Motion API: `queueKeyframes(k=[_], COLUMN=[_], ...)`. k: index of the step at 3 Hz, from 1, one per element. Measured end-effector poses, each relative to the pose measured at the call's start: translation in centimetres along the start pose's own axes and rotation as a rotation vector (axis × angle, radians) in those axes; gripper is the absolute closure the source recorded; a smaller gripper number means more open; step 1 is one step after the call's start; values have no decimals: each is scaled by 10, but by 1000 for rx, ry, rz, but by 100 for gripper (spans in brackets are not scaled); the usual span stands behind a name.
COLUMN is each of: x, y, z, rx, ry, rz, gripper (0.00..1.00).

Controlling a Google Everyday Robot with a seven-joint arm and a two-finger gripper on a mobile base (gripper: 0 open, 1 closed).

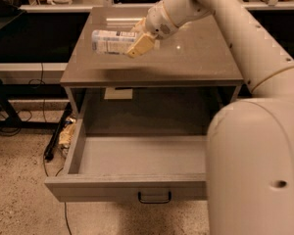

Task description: Place blue plastic bottle into top drawer

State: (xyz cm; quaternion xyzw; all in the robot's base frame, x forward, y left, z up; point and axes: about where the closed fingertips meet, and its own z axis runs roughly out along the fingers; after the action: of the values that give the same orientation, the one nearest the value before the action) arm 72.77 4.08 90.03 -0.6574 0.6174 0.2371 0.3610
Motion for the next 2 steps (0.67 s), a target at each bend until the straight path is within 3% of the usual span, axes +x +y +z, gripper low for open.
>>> queueKeyframes(k=[1, 2], x=[19, 18], y=[67, 62], z=[-39, -31], rx=[-105, -102], ry=[17, 13], rz=[7, 7], gripper=[100, 100])
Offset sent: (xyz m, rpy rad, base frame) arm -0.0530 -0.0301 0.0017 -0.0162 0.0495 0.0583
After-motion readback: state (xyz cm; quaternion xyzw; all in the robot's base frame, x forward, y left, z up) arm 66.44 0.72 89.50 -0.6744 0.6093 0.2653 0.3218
